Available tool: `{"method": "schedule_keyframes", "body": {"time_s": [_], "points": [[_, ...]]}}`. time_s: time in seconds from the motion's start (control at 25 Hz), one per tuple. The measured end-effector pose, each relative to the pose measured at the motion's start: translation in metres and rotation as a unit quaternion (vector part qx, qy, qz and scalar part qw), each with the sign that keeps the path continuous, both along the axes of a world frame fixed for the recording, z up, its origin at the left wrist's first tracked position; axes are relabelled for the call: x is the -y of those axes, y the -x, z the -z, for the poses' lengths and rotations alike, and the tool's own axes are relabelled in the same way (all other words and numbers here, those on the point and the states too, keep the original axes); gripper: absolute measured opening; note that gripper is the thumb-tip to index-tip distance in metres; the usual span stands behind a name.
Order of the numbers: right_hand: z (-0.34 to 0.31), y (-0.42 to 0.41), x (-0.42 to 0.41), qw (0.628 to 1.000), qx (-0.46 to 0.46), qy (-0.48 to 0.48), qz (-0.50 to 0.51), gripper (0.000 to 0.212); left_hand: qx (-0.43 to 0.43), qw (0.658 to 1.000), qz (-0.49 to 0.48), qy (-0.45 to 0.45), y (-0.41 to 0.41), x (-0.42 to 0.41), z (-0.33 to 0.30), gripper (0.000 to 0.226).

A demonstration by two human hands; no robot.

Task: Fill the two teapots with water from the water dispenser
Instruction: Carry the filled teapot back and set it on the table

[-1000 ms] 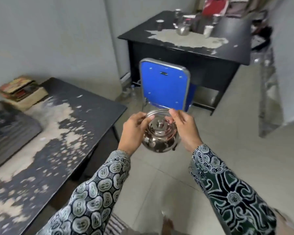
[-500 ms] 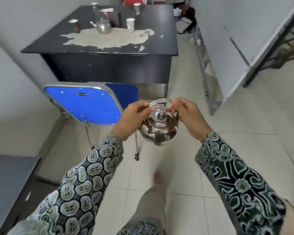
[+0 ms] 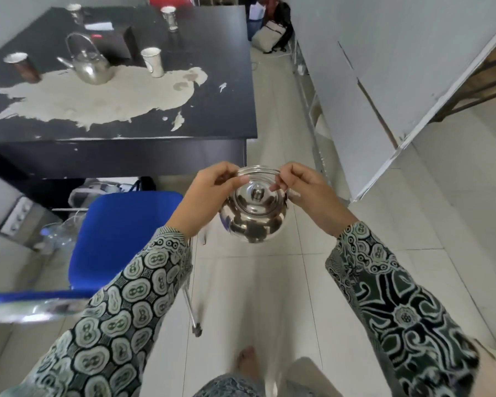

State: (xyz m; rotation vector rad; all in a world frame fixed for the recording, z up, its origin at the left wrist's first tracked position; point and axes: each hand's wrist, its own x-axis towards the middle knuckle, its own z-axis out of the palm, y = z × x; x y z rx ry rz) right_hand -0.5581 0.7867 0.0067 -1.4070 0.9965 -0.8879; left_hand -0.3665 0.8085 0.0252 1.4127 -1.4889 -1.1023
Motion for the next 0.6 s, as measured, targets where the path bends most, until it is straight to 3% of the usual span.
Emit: {"method": "schedule_keyframes", "body": {"time_s": [0.16, 0.4, 0.6], "points": [[-0.004, 0.022, 0.089, 0.999, 0.028, -0.014, 0.004, 0.020, 0.001, 1.000, 0.020, 0.006, 0.020, 0.095, 0.000, 0.006], [-0.022, 0.048, 0.243, 0.996, -0.010, -0.007, -0.092, 0.028, 0.004, 1.000, 0.009, 0.021, 0.041, 0.238, -0.005, 0.007], [-0.033, 0.068, 0.392, 0.983, -0.011, -0.014, -0.184, 0.017, -0.003, 0.997, -0.042, 0.058, 0.063, 0.360, -0.004, 0.011]]}}
